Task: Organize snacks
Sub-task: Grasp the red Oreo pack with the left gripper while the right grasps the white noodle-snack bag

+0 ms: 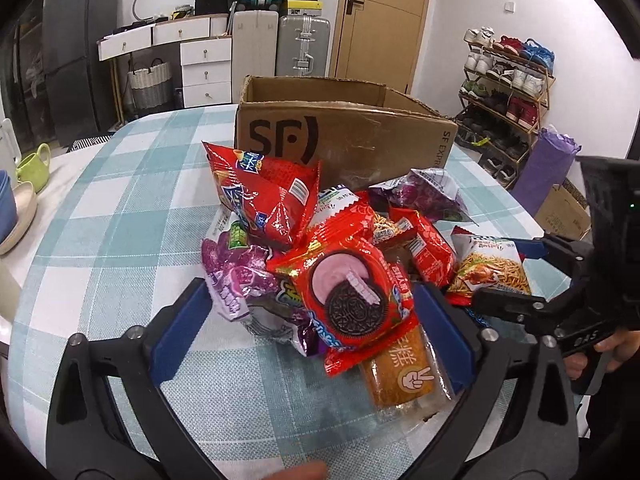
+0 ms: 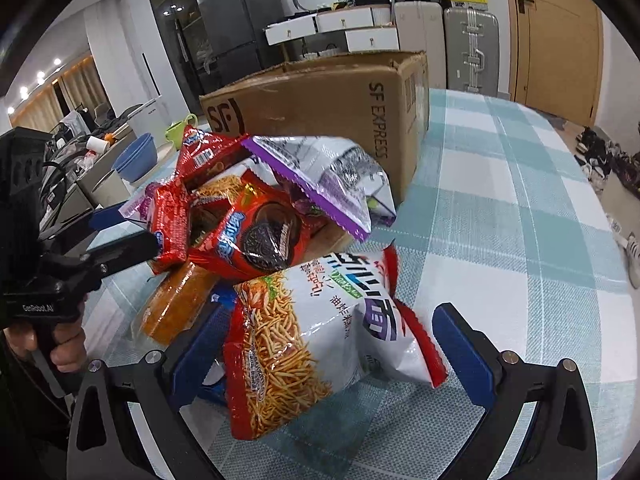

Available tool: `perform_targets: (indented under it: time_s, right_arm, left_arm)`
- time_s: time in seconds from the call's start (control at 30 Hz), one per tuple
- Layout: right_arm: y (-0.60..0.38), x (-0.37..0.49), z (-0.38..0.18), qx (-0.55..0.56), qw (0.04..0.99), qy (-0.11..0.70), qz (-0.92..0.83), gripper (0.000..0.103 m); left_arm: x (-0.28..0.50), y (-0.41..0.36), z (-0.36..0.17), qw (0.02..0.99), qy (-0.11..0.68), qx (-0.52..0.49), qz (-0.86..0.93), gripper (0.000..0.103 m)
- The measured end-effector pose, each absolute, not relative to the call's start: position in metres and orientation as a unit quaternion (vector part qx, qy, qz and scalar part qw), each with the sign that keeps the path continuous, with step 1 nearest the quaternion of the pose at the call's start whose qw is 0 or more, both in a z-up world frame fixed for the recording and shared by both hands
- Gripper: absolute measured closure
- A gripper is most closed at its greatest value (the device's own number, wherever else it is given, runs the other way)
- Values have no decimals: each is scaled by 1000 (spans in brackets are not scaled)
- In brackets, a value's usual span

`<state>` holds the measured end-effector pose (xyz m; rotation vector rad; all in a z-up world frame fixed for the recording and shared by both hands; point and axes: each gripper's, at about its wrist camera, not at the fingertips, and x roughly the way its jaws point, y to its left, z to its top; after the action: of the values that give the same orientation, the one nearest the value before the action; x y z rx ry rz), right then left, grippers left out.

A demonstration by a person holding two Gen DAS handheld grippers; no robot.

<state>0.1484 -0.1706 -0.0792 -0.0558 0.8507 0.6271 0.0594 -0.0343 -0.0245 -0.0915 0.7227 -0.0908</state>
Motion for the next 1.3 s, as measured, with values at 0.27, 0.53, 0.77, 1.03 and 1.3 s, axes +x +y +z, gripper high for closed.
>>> perform_targets:
  time_s: [0.27, 0.53, 0.77, 1.03, 1.3]
  right_arm:
    - [-173, 144, -80, -26, 861, 404, 307, 0]
    - [-180, 144, -77, -21, 863, 403, 304, 0]
    - [-178, 141, -77, -32, 861, 400, 312, 19]
    - [-185, 132, -67, -38, 870, 375, 319, 30]
    - [-195, 132, -58, -25, 879, 361, 310, 30]
  left_arm:
    - [55, -29, -20, 929, 362, -51, -62, 14]
    - [45, -30, -7, 923, 371, -60, -79, 24]
    - [42, -38, -5, 918, 379, -60, -99, 28]
    - [35, -45, 3, 913, 391, -41, -107, 31]
    - [27, -50, 13, 916, 379, -39, -125, 32]
